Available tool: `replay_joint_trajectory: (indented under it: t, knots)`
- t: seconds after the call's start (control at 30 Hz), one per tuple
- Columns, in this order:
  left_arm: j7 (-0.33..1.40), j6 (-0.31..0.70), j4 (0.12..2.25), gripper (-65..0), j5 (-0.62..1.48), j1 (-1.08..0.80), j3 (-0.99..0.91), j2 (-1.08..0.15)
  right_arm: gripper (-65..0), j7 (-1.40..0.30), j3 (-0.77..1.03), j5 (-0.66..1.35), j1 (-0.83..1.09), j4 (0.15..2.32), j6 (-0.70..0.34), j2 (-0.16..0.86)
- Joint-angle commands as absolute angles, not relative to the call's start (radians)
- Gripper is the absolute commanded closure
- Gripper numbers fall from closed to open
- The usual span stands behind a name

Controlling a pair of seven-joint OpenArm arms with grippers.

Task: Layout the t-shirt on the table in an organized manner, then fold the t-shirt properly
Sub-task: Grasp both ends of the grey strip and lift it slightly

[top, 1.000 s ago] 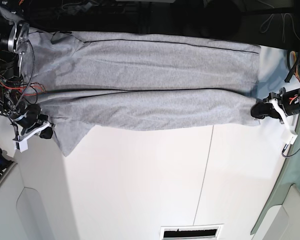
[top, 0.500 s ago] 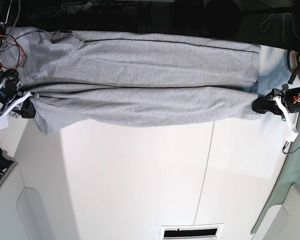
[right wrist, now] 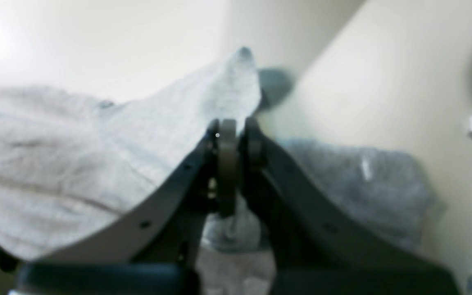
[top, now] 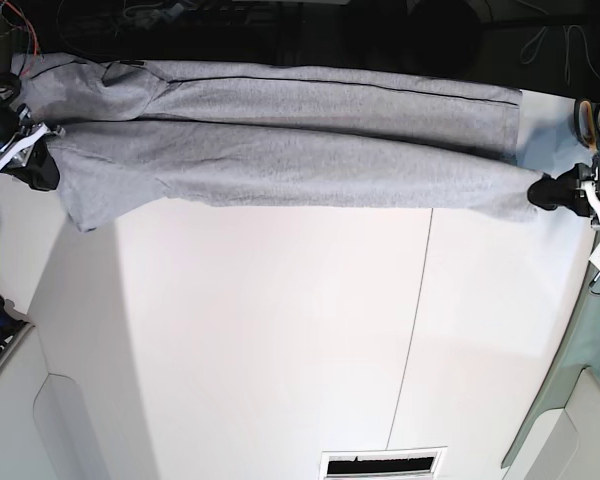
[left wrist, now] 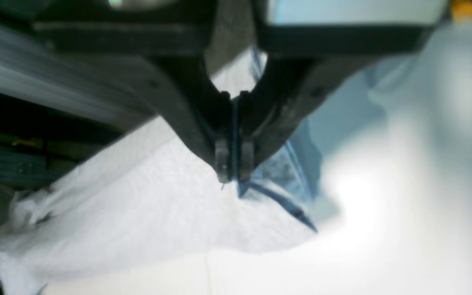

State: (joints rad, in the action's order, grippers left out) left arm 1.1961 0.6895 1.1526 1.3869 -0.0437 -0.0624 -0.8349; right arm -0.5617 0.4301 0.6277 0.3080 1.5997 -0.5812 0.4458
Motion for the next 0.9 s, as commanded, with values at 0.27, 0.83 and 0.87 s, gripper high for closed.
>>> replay_joint_trajectory:
  t: [0.27, 0.83, 0.87]
  knots:
    - [1.185, 0.698, 1.301, 0.0, 1.417, -0.19, -0.072, -0.872, 0.0, -0.535, 0.44, 0.633, 0.413, 1.624, -0.58, 0.439]
    - [1.079, 0.698, 1.299, -30.8, 1.244, -0.27, -0.256, -0.81, -26.4, -0.582, 0.569, 0.701, 0.427, 1.688, -0.568, 0.327]
    - [1.077, 0.698, 1.299, -30.8, 1.25, -0.273, -0.282, -0.804, -25.3, -0.581, 0.603, 0.722, 0.427, 1.714, -0.568, 0.313]
